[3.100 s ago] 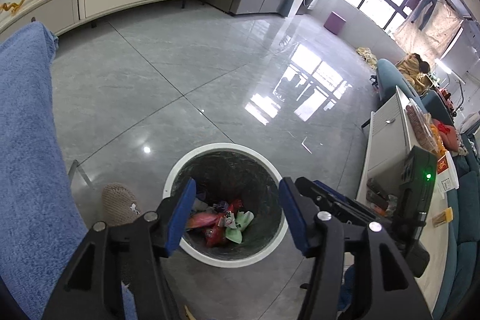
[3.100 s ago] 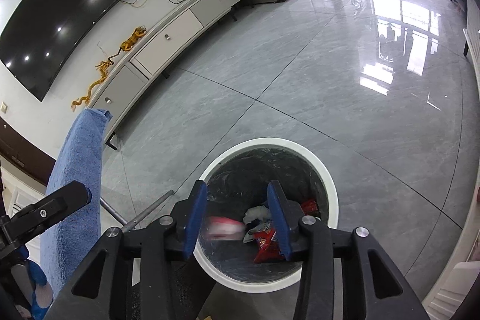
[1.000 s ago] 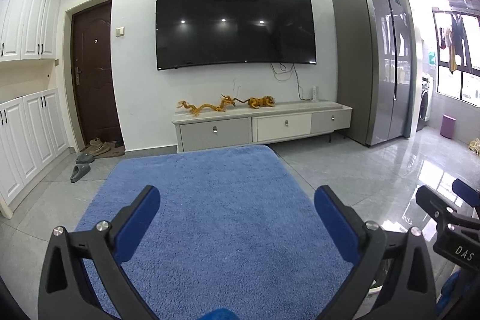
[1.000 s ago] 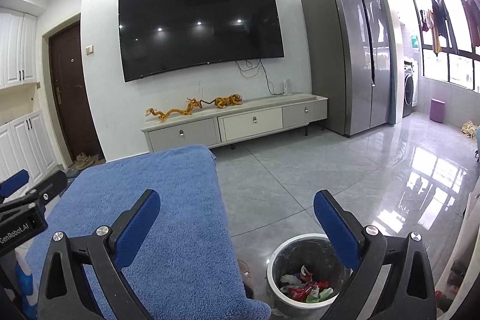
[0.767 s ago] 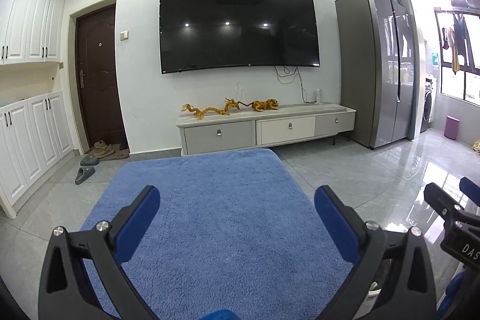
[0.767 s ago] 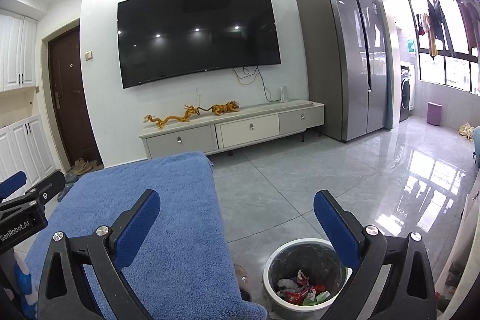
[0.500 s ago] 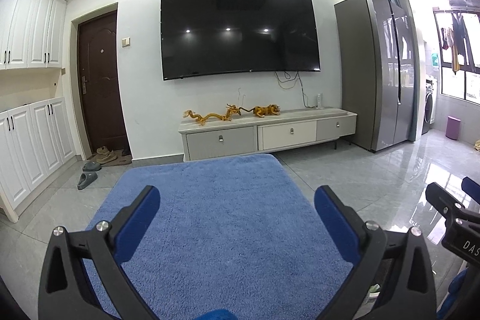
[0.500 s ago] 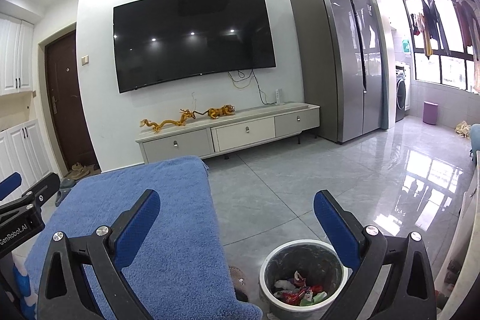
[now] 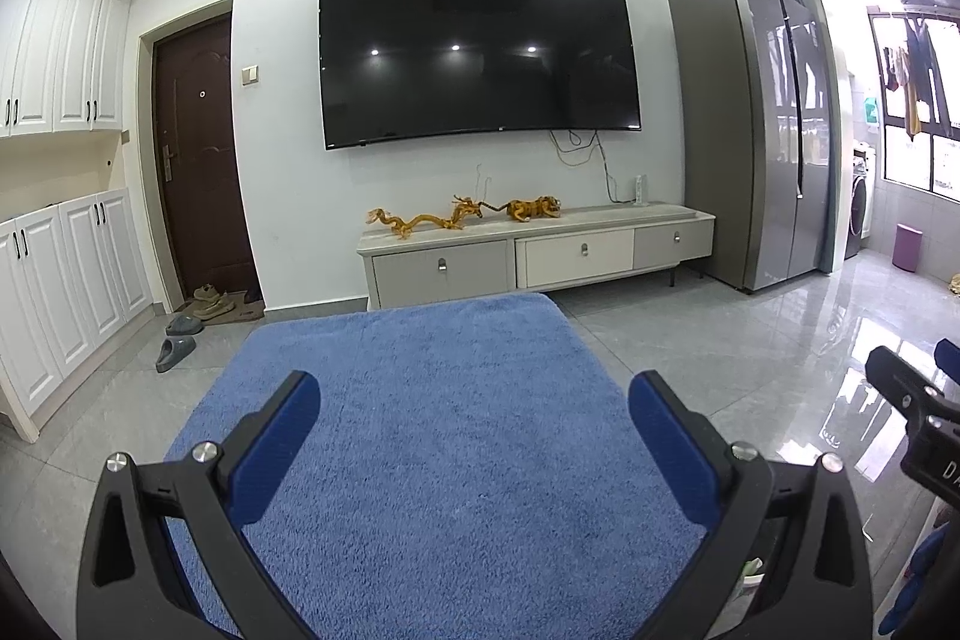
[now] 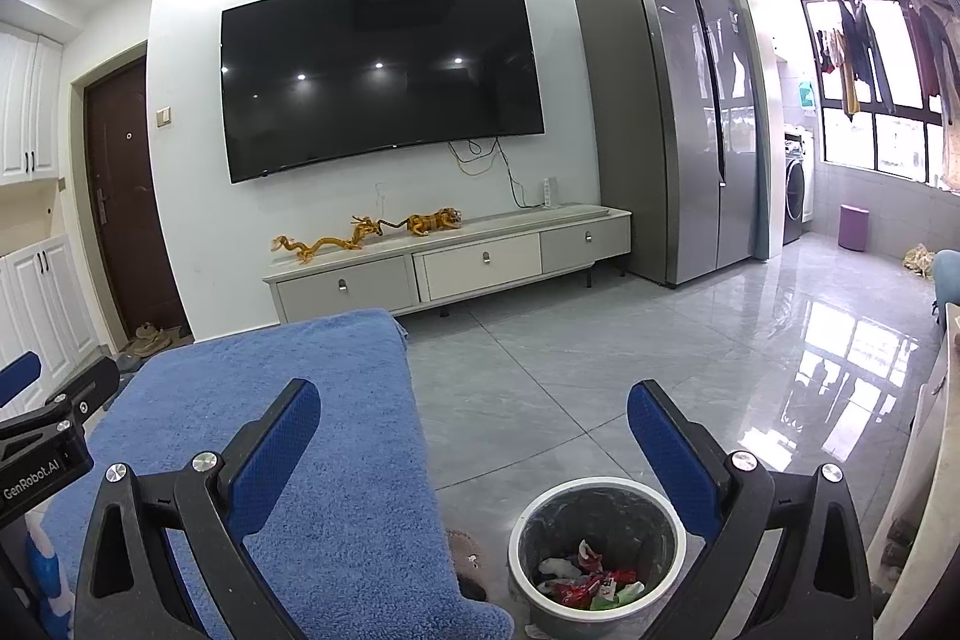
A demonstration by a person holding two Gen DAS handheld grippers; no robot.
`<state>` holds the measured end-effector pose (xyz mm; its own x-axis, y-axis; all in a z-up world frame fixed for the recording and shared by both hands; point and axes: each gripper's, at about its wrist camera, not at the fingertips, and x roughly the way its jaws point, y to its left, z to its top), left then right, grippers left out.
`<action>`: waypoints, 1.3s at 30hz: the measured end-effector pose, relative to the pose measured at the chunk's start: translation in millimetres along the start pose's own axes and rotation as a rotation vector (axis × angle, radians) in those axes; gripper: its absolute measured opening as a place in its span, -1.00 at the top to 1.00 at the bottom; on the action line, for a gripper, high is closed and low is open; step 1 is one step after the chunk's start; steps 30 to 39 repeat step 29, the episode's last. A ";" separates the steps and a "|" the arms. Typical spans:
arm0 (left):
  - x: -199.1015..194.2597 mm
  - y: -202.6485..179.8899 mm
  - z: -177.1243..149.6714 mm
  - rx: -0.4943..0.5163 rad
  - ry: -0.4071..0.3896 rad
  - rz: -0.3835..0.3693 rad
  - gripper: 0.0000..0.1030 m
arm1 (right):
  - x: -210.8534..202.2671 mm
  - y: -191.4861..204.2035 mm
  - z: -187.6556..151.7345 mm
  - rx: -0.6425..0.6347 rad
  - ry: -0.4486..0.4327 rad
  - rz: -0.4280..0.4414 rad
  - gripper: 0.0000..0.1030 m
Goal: Collect trash
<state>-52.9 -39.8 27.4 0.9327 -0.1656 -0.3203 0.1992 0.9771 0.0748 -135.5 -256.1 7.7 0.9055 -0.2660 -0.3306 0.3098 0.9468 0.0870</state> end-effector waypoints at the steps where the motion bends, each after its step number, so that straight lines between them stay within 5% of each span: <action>1: 0.8 0.0 -0.2 -0.002 0.004 0.001 -1.00 | -0.5 0.0 -0.1 0.000 0.001 -0.003 -1.00; 39: 8.8 3.4 -3.9 -0.014 0.063 -0.021 -1.00 | -2.1 -4.8 2.5 -0.001 0.010 -0.016 -1.00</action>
